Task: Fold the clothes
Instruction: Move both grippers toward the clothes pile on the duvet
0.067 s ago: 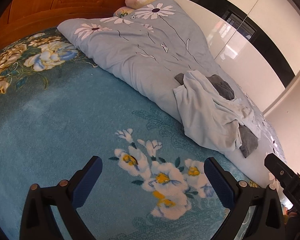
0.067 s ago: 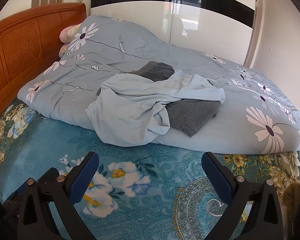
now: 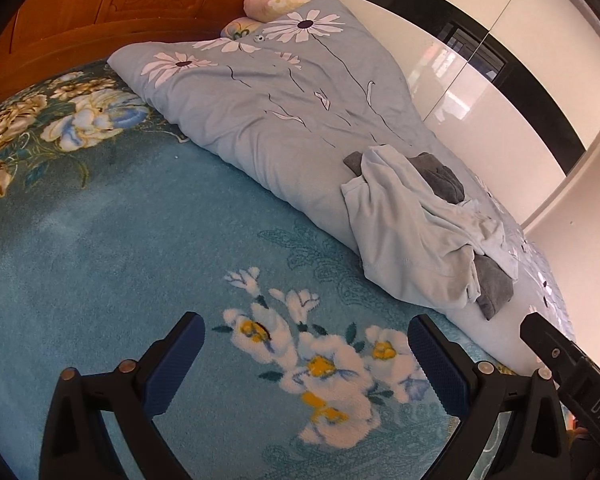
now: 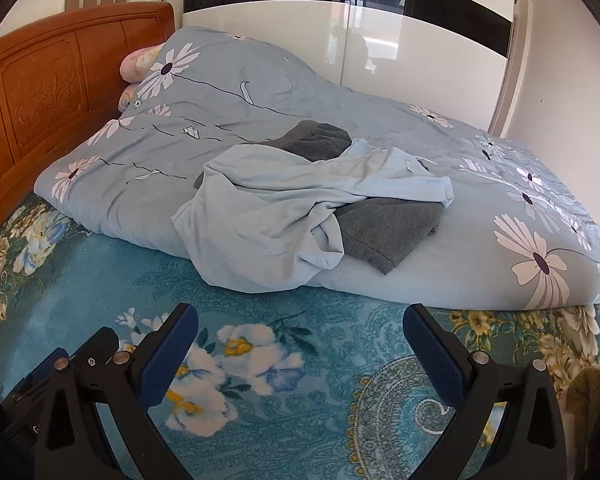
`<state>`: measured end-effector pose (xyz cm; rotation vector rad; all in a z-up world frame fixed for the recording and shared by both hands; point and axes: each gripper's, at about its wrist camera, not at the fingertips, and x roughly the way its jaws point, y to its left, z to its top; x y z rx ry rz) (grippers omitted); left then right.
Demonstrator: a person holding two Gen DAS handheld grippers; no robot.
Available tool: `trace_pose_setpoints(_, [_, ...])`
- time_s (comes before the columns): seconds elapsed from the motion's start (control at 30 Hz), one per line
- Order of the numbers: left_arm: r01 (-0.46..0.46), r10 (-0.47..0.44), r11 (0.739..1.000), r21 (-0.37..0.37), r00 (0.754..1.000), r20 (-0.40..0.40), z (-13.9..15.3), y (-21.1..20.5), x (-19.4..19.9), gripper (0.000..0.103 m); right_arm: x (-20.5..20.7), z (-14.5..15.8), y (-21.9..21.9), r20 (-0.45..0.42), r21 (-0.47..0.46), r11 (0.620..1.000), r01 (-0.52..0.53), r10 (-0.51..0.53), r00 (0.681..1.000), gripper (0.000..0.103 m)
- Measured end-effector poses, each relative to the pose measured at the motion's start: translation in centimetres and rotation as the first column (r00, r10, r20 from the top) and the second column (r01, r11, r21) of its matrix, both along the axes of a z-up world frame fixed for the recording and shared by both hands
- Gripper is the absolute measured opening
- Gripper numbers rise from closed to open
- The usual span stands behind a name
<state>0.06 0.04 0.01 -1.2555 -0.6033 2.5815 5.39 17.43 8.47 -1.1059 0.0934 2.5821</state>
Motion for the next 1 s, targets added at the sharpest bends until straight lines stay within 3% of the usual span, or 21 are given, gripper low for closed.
trace_pose_setpoints(0.13, [0.024,-0.023,0.999,-0.041,1.0,0.017,0.3,0.5,-2.1,0.103,-0.9,-0.3,0.1,0.013,0.012,1.0,-0.01,0.009,1.0,0.102])
trace_pose_setpoints(0.3, [0.03,-0.03,1.0,0.005,0.999,-0.032,-0.1,0.1,-1.7,0.103,-2.0,-0.6,0.1,0.029,0.033,0.999,-0.017,0.016,0.999,0.102])
trace_pose_setpoints(0.43, [0.028,-0.027,0.999,0.044,0.999,-0.025,-0.3,-0.5,-2.2,0.103,-3.1,-1.0,-0.3,0.057,0.063,0.998,-0.015,0.012,0.998,0.102])
trace_pose_setpoints(0.53, [0.041,-0.04,0.999,0.03,0.999,-0.03,-0.4,-0.5,-2.8,0.103,-3.8,-0.9,-0.2,0.063,0.061,0.998,-0.017,0.013,0.998,0.102])
trace_pose_setpoints(0.8, [0.069,-0.072,0.996,0.05,0.994,0.083,-2.7,-0.6,-3.8,0.103,-5.1,-1.8,-0.6,0.102,0.081,0.996,-0.025,0.017,0.995,0.102])
trace_pose_setpoints(1.0, [0.068,-0.073,0.996,0.059,0.994,0.083,-2.6,-0.8,-3.9,0.103,-5.5,-2.8,-1.1,0.128,0.092,0.995,-0.046,0.034,0.991,0.102])
